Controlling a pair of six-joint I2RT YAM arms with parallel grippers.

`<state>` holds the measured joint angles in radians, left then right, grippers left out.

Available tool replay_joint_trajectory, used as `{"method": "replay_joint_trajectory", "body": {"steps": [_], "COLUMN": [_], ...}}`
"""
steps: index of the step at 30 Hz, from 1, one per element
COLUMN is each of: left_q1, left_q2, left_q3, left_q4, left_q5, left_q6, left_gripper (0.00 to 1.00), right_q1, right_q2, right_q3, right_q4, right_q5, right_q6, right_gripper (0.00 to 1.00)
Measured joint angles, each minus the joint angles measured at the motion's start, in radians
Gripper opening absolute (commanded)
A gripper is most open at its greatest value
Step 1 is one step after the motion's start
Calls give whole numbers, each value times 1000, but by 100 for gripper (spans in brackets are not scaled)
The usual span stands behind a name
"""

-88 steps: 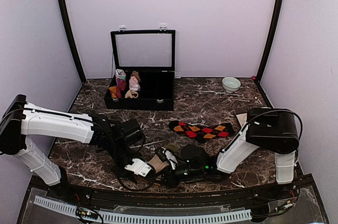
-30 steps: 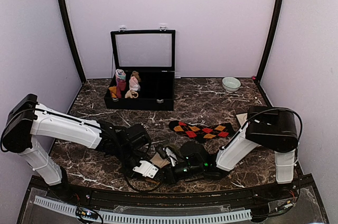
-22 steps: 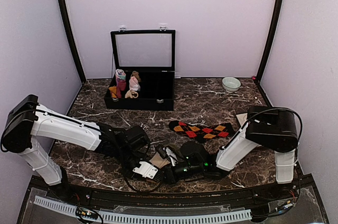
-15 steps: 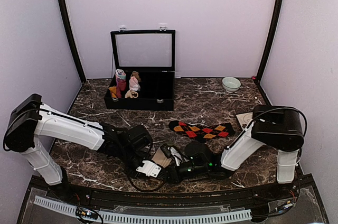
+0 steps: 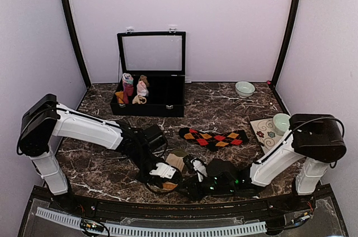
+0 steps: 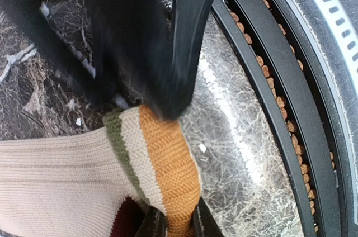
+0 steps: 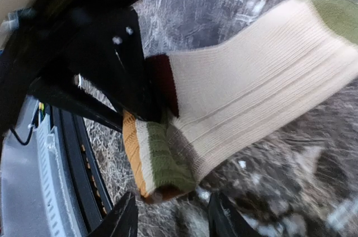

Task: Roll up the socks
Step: Roll the sock at the center of the board.

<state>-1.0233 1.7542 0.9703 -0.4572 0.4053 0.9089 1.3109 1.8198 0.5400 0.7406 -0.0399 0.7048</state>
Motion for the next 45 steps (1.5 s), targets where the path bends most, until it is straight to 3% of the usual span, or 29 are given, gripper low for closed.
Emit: {"method": "replay_joint_trajectory", "body": {"steps": [11, 16, 20, 33, 45], "left_q1": [66, 108, 129, 147, 147], "left_q2": [137, 217, 263, 359, 389], "left_q3": [147, 221, 261, 346, 365], "left_q4": [-186, -283, -338, -472, -542], "left_q5": [148, 243, 298, 378, 398], "left_q6": [-1, 3, 6, 23, 23], "left_gripper": [5, 5, 5, 7, 7], "right_q1": [199, 288, 319, 248, 212], "right_q2": [-199, -196, -177, -9, 60], "right_q3": [-95, 36, 175, 303, 369], "right_q4": [-237, -457, -529, -505, -466], "right_q5": [369, 471, 520, 466, 391], "right_q6": [-154, -275, -417, -772, -886], "right_gripper": [48, 48, 49, 49, 43]}}
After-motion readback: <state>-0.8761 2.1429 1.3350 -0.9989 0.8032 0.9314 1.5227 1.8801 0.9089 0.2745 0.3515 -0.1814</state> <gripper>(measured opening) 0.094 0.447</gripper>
